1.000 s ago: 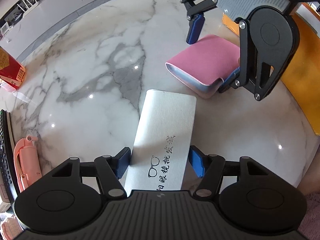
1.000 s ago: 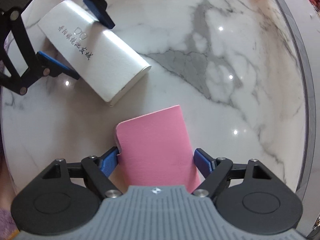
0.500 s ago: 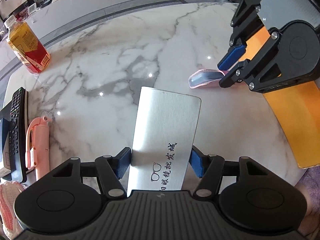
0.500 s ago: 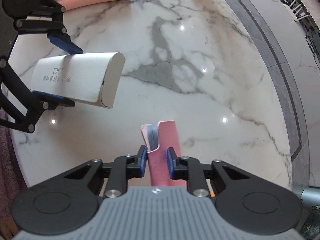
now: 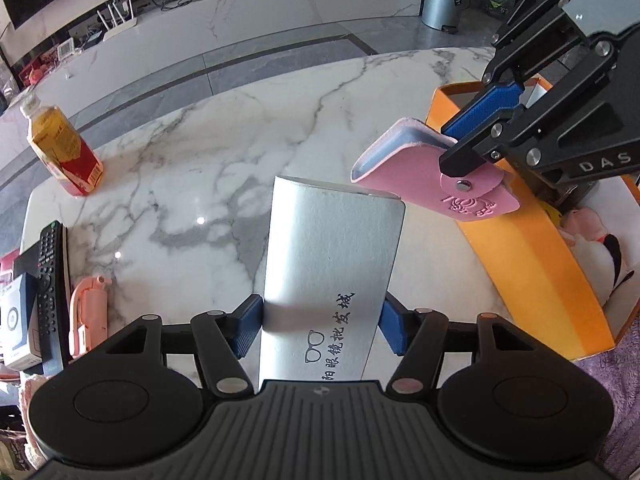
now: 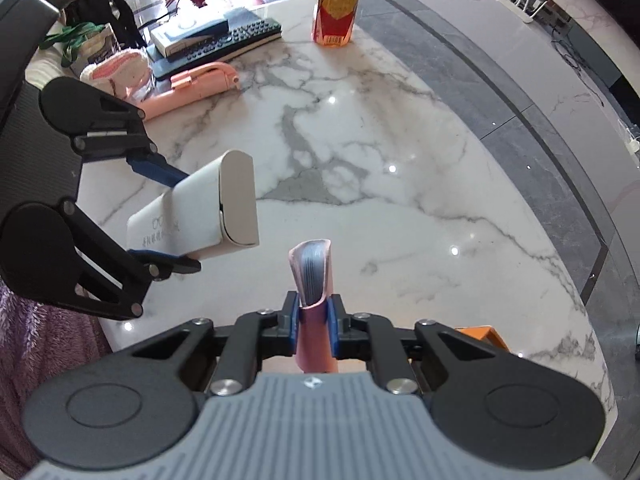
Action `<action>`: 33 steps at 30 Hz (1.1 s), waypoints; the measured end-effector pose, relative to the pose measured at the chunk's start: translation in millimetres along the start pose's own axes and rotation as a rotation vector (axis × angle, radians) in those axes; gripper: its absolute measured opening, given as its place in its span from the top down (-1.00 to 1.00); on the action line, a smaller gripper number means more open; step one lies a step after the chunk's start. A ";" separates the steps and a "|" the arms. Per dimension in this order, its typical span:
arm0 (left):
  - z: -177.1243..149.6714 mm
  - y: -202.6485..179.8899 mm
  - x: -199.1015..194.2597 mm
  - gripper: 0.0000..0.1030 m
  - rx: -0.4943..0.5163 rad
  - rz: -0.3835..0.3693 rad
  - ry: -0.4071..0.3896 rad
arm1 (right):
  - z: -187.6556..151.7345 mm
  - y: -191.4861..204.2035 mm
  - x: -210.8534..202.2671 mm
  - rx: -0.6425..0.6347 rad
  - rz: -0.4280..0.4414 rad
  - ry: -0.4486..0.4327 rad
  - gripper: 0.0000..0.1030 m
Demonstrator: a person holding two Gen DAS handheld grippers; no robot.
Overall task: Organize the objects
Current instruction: 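Lift the pink card holder with the right tool and carry it over the orange box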
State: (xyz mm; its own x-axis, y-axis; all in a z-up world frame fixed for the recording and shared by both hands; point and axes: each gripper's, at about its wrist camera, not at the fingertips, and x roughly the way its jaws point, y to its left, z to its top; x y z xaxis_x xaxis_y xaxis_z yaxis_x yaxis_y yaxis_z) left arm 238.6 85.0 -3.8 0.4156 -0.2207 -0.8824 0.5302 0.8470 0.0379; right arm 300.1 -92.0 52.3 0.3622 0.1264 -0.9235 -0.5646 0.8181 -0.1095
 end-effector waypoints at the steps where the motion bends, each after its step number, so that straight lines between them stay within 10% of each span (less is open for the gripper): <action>1: 3.5 -4.3 -5.2 -0.39 0.011 0.002 -0.009 | -2.3 -2.9 -11.5 0.016 -0.005 -0.016 0.71; 11: 41.0 -52.6 -19.5 -0.39 0.118 0.014 -0.050 | -55.9 -51.9 -85.9 0.204 -0.122 -0.110 0.71; 33: 67.8 -102.1 54.9 -0.39 0.249 0.041 0.121 | -135.4 -120.8 40.3 0.654 0.131 -0.080 0.71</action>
State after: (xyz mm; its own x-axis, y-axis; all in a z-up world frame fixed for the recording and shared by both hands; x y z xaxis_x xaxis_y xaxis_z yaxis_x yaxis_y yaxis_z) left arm 257.4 -46.4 -24.3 0.3567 -0.1166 -0.9269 0.6865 0.7056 0.1755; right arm 282.4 -261.6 -21.4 0.3894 0.2680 -0.8812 -0.0511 0.9615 0.2699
